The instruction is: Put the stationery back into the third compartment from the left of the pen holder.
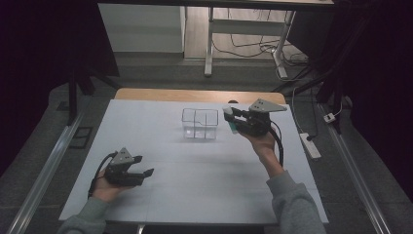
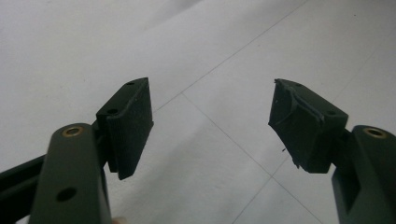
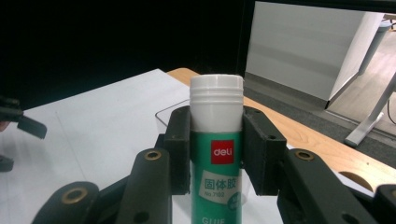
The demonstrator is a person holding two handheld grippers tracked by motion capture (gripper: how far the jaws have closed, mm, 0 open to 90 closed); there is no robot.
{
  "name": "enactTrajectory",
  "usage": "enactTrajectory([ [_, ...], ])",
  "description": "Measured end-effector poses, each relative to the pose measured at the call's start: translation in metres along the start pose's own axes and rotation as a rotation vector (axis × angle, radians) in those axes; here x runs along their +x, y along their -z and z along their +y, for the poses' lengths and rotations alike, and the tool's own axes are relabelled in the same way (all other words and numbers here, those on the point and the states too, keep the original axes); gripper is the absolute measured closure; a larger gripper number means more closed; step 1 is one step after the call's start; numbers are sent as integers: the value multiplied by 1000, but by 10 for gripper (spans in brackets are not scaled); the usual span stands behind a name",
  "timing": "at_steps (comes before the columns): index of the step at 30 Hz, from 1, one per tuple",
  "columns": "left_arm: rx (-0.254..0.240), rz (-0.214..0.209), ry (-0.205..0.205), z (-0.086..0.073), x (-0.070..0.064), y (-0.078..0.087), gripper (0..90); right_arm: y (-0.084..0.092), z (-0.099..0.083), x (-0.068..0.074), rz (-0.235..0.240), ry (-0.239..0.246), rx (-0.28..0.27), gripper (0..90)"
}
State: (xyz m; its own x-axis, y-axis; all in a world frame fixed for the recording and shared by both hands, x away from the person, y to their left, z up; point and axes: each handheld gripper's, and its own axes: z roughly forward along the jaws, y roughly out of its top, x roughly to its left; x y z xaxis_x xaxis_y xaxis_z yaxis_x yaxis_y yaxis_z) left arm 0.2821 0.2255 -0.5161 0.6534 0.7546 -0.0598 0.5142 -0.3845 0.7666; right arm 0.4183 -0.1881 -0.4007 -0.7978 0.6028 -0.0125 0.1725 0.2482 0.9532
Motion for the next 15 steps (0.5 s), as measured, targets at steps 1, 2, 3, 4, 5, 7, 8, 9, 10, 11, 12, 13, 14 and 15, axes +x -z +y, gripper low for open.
enactTrajectory([
  [1,0,1,1,0,0,0,299,-2,1,0,-1,-3,-2,646],
  [2,0,1,1,0,0,0,299,-4,2,-1,-5,-5,-4,646],
  [3,-1,1,1,0,0,0,299,-5,3,-1,-7,-8,-4,646],
  [4,-2,1,2,0,0,0,299,-7,3,-2,-8,-11,-8,646],
  [5,-3,1,3,0,0,1,299,-9,4,-2,-10,-13,-8,646],
  [7,-2,2,3,0,0,1,299,-13,6,-3,-12,-18,-15,646],
  [8,-2,2,2,0,1,0,299,-14,7,-4,-12,-19,-15,646],
  [9,-1,2,1,0,1,0,299,-15,8,-4,-9,-22,-19,646],
  [10,-1,2,1,0,1,0,299,-17,9,-5,-13,-24,-18,646],
  [11,-1,2,1,0,1,0,299,-18,10,-5,-12,-26,-19,646],
  [12,-2,1,1,-1,1,0,299,-20,10,-6,-15,-26,-20,646],
  [13,-1,2,2,-1,1,1,299,-21,10,-7,-16,-32,-20,646],
  [14,-1,2,2,-1,1,1,299,-24,10,-8,-13,-38,-22,645],
  [15,-1,3,3,-1,1,1,299,-26,10,-8,-15,-41,-17,646],
])
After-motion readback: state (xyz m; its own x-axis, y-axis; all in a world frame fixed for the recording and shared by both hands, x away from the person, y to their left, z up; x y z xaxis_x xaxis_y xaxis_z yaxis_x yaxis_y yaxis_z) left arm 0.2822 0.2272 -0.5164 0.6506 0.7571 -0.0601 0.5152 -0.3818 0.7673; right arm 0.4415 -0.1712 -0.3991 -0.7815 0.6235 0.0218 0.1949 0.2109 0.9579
